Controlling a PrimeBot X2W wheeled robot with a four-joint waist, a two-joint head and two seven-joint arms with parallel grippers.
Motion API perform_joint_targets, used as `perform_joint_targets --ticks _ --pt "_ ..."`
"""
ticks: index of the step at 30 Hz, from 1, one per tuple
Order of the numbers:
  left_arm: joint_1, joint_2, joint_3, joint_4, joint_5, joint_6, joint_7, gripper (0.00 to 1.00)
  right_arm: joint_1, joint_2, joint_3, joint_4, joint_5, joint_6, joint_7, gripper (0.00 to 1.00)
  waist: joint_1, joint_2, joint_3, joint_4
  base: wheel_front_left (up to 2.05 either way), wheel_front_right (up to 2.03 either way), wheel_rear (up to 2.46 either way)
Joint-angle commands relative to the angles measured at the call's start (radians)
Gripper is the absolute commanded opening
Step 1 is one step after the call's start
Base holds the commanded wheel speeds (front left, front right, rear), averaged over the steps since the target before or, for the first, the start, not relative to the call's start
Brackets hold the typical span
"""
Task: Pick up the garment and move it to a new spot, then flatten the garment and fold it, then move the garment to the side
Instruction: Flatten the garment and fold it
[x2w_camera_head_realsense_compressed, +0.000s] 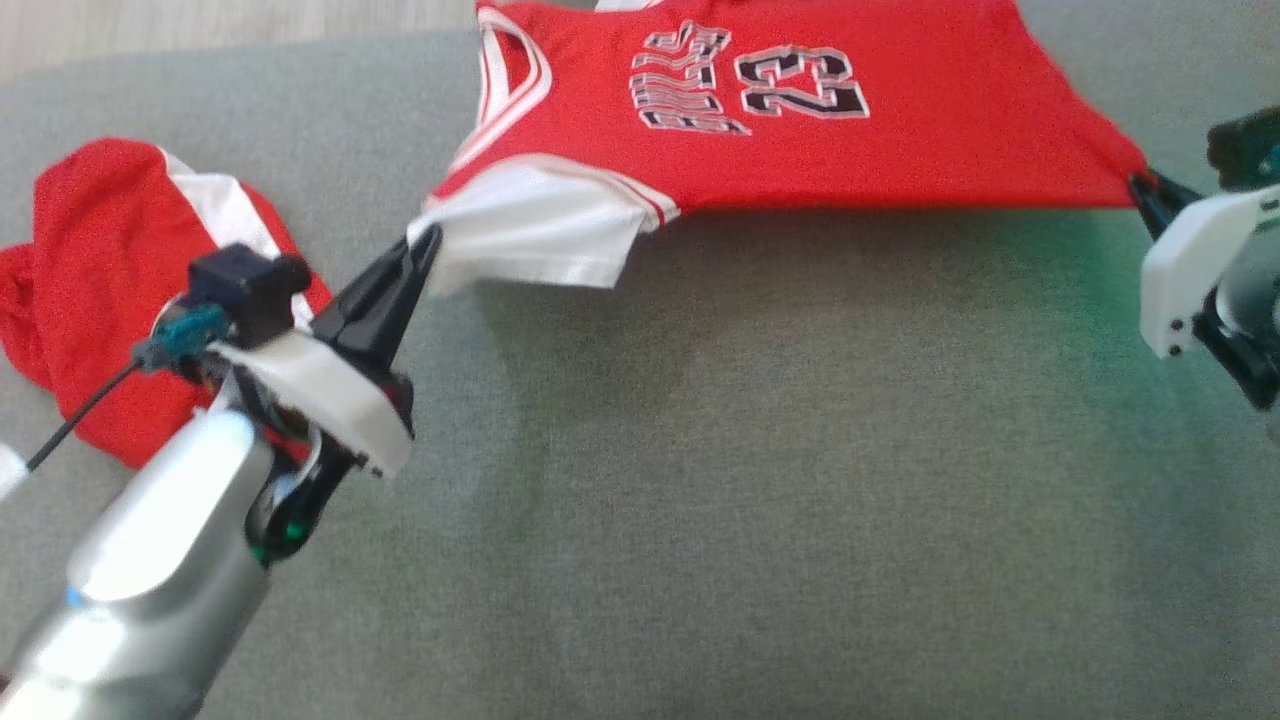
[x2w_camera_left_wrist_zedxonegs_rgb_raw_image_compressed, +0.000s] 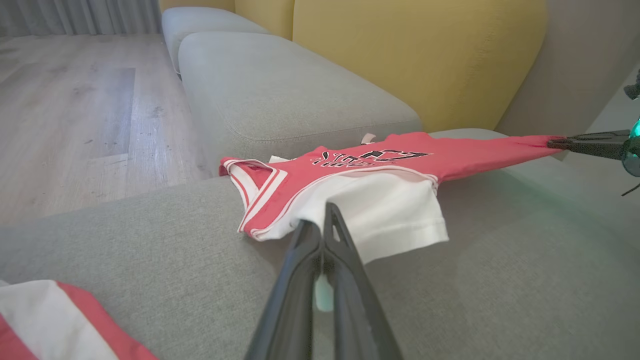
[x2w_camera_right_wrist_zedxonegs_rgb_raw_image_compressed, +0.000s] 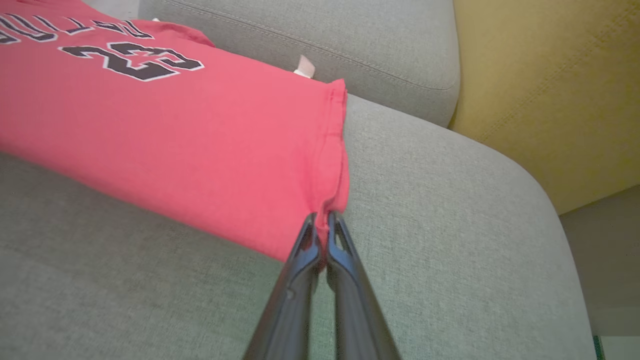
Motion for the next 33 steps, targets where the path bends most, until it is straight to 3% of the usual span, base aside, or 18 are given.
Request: perform_joint_targets --ticks 1,5,13,23,33 --pt "-0.017 0.064 0.044 -0.053 -0.012 0.010 0.010 0.00 0.020 -0.055 0.029 -0.049 0.038 -0.001 0.016 0.00 0.0002 0.0000 -0.025 -0.004 0.00 0.00 0.00" --pt "0.063 0.107 0.030 -0.158 -0.034 0.032 0.061 0.00 0.076 -0.144 0.112 -0.145 0.145 -0.001 0.066 0.00 0.0002 0.0000 -0.070 -0.012 0.00 0.00 0.00" --pt "0.172 0.159 0.004 -0.299 -0.072 0.064 0.135 0.00 0.153 -0.225 0.194 -0.243 0.255 -0.001 0.127 0.00 0.0002 0.0000 -0.143 -0.024 0.00 0.00 0.00" --pt "0.295 0.218 -0.039 -0.443 -0.123 0.099 0.226 0.00 0.257 -0.290 0.245 -0.342 0.369 -0.001 0.215 0.00 0.0002 0.0000 -0.221 -0.041 0.00 0.00 0.00" --pt "0.333 0.249 -0.022 -0.519 -0.162 0.145 0.256 0.00 0.308 -0.314 0.213 -0.424 0.410 -0.001 0.254 0.00 0.0002 0.0000 -0.219 -0.050 0.00 0.00 0.00"
